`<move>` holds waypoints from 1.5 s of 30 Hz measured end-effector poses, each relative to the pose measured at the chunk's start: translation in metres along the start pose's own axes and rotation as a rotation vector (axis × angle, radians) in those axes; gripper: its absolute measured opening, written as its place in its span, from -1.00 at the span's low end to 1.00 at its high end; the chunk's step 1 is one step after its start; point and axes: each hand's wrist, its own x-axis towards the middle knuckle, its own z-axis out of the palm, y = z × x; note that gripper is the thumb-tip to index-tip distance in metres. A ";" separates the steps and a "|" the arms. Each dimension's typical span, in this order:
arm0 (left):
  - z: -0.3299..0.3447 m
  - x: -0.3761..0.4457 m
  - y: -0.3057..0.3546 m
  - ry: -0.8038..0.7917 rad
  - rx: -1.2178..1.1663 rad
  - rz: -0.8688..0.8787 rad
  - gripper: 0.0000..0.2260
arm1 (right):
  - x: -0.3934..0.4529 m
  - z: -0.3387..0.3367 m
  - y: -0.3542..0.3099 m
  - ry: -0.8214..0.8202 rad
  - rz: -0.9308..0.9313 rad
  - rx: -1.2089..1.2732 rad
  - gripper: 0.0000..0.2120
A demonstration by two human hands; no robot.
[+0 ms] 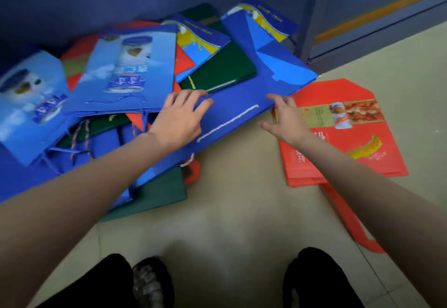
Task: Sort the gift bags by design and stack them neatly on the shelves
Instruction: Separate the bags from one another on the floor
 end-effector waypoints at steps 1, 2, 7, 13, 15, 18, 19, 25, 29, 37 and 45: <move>-0.003 -0.007 -0.021 -0.073 0.059 -0.032 -0.50 | 0.004 0.008 -0.024 -0.022 -0.017 0.059 -0.33; -0.006 -0.015 -0.041 -0.180 0.103 -0.097 -0.42 | 0.009 0.018 -0.047 -0.051 -0.037 0.098 -0.32; 0.000 -0.044 -0.095 -0.468 0.030 -0.462 -0.41 | 0.024 0.059 -0.128 -0.216 -0.004 0.422 -0.32; -0.012 -0.067 -0.049 -0.224 -0.220 -0.297 -0.55 | 0.022 0.077 -0.163 -0.217 0.301 1.075 -0.67; -0.016 -0.084 -0.039 -0.154 -0.407 -0.227 -0.57 | 0.016 0.073 -0.152 -0.094 0.297 0.937 -0.59; -0.017 -0.107 -0.038 -0.105 -0.412 -0.214 -0.54 | 0.001 0.045 -0.127 -0.011 0.276 0.916 -0.50; -0.017 -0.113 -0.038 -0.123 -0.396 -0.238 -0.51 | -0.005 0.032 -0.117 0.032 0.266 0.924 -0.50; -0.020 -0.108 -0.029 -0.438 -0.273 -0.378 -0.32 | -0.033 -0.045 -0.050 0.191 0.336 0.658 -0.44; -0.028 -0.077 -0.005 -0.481 -0.211 -0.364 -0.20 | -0.051 -0.067 -0.010 0.093 0.508 0.530 -0.45; -0.012 -0.028 0.042 -0.300 -0.078 -0.125 -0.69 | -0.050 -0.064 0.054 0.223 0.590 0.343 -0.53; -0.023 -0.017 0.087 0.119 -0.822 -0.171 -0.63 | -0.106 -0.120 0.135 0.534 0.613 0.206 -0.46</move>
